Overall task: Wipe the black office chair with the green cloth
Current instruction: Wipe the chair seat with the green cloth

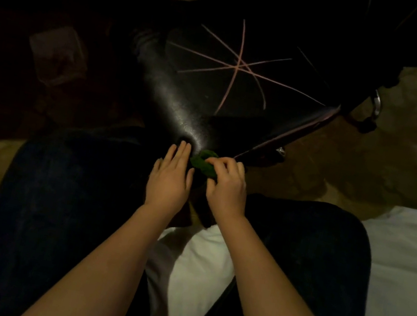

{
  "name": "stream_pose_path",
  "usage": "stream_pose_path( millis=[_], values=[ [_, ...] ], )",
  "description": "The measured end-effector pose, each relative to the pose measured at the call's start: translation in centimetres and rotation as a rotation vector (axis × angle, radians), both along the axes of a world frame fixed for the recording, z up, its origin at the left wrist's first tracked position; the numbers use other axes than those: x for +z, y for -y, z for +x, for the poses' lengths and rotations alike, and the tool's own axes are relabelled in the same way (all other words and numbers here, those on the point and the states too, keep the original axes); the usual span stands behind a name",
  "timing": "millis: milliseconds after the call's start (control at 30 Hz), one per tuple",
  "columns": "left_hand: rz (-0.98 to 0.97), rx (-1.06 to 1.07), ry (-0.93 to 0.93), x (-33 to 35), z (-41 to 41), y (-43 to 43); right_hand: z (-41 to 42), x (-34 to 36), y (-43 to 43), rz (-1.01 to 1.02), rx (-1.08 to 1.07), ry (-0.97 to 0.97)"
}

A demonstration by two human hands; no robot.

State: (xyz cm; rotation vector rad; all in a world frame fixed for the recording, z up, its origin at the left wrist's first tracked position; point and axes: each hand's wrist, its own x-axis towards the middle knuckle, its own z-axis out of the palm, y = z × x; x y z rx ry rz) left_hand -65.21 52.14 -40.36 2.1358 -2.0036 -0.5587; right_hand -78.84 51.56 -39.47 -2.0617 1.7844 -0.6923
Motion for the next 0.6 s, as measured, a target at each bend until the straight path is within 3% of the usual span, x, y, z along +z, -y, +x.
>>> stream_pose_path(
  millis=[100, 233, 333, 500, 600],
  values=[
    [0.011, 0.013, 0.007, -0.1, 0.1, 0.1, -1.9, -0.5, 1.6, 0.005, -0.216, 0.066],
    [0.021, 0.026, -0.041, -0.1, -0.1, 0.3, -7.1, -2.1, 3.5, 0.262, -0.513, 0.082],
    [0.020, 0.034, -0.085, 0.0, 0.0, 0.4, -6.3, -2.4, 2.8, 0.299, -0.469, 0.156],
    [0.022, 0.036, -0.114, 0.0, 0.3, 0.5, -4.3, -0.9, 1.8, 0.108, -0.416, 0.235],
    [0.025, 0.034, -0.102, 0.1, 0.3, 0.4, -3.6, 0.1, 1.5, 0.031, -0.267, 0.223]
  ],
)
